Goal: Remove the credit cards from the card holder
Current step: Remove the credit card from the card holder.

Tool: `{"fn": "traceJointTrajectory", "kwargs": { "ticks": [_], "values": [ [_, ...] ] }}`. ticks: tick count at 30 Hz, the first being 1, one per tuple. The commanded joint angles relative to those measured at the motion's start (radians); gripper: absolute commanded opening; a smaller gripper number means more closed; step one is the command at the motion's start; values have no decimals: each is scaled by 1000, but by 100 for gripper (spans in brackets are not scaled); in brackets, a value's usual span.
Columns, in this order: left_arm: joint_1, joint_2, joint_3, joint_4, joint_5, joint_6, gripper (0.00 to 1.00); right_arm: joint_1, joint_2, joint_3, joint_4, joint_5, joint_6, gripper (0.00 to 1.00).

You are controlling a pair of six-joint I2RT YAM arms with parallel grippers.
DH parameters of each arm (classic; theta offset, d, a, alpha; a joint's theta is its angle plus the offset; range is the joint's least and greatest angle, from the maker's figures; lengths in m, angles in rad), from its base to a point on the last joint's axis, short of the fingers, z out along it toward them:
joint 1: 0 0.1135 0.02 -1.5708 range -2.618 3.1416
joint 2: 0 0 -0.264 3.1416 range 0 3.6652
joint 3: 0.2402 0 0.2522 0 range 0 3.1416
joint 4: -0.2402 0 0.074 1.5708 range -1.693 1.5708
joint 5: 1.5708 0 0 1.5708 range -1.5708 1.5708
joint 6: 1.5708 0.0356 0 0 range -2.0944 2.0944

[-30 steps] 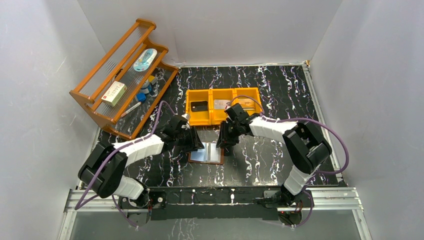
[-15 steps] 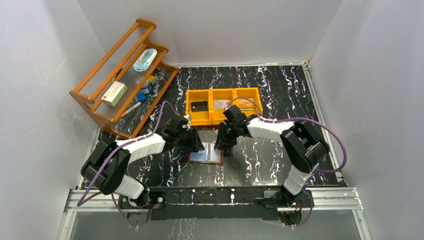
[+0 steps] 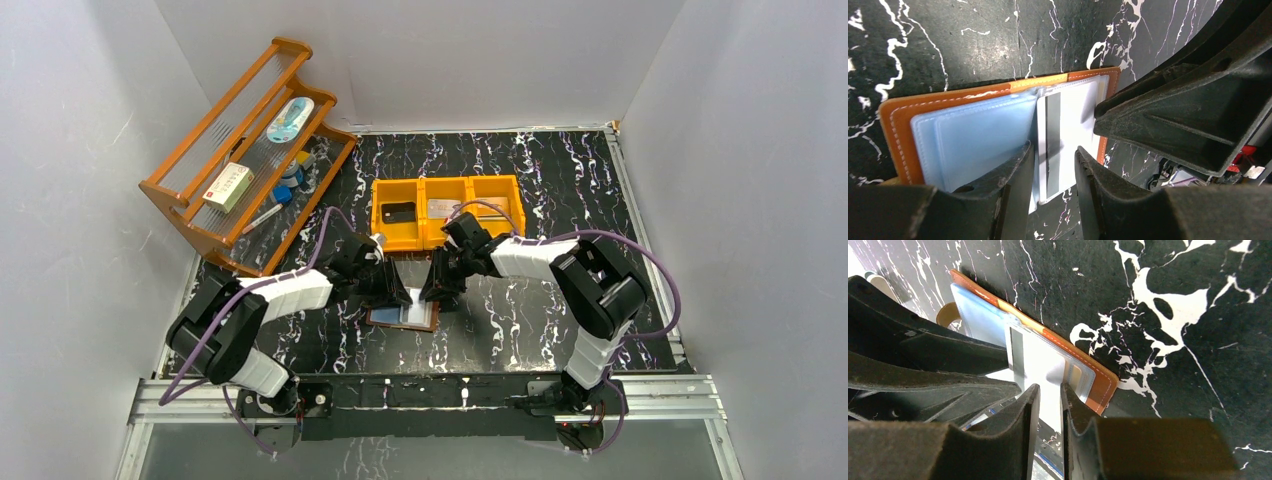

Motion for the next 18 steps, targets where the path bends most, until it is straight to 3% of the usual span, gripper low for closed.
{"fn": "traceJointTrajectory", "kwargs": {
  "ticks": [1,7,12,15,18],
  "values": [
    [-2,37,-26,38,50,-49,33,5,50,-9,-48,67,-6,30],
    [-2,86,-84,193,106,-171,22,5,46,-47,-45,71,-6,28],
    [-2,137,-160,423,174,-309,0,6,40,-76,-32,66,-2,28],
    [-1,149,-156,470,184,-333,0,4,30,-84,-38,82,-3,28],
    [-1,113,-134,406,151,-306,0,4,19,-75,-68,119,-21,28]
  ]
}}
